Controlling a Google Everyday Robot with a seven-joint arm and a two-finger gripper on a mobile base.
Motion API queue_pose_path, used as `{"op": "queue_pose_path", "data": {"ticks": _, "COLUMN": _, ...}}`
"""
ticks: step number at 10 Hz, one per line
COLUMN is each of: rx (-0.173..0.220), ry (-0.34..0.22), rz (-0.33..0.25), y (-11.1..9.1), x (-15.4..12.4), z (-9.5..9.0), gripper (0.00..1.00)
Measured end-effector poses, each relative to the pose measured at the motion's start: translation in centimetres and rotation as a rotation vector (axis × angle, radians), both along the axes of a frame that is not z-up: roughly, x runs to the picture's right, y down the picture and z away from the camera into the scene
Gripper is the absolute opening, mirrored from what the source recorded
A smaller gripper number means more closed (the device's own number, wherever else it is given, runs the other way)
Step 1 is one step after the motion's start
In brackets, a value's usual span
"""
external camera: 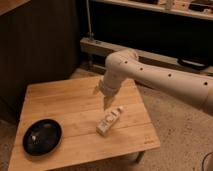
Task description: Place the bottle in the ceramic bowl
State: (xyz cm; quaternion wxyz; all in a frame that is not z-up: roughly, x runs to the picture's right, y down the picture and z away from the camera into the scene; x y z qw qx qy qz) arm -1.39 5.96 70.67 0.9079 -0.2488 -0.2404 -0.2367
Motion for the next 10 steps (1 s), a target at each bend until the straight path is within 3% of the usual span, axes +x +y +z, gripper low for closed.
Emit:
{"op": "queue_pose_path", "data": {"ticks": 5, "rx": 0.005, "ry": 0.089, "rz": -0.005, "y": 4.2, "x": -0.1, "z": 4.9, "gripper": 0.65}}
{"op": "queue_pose_path", "data": {"ticks": 10, "rx": 0.015, "ry": 0.081, "rz": -0.015, "y": 4.3, "x": -0.1, "z": 4.9, "gripper": 0.65}}
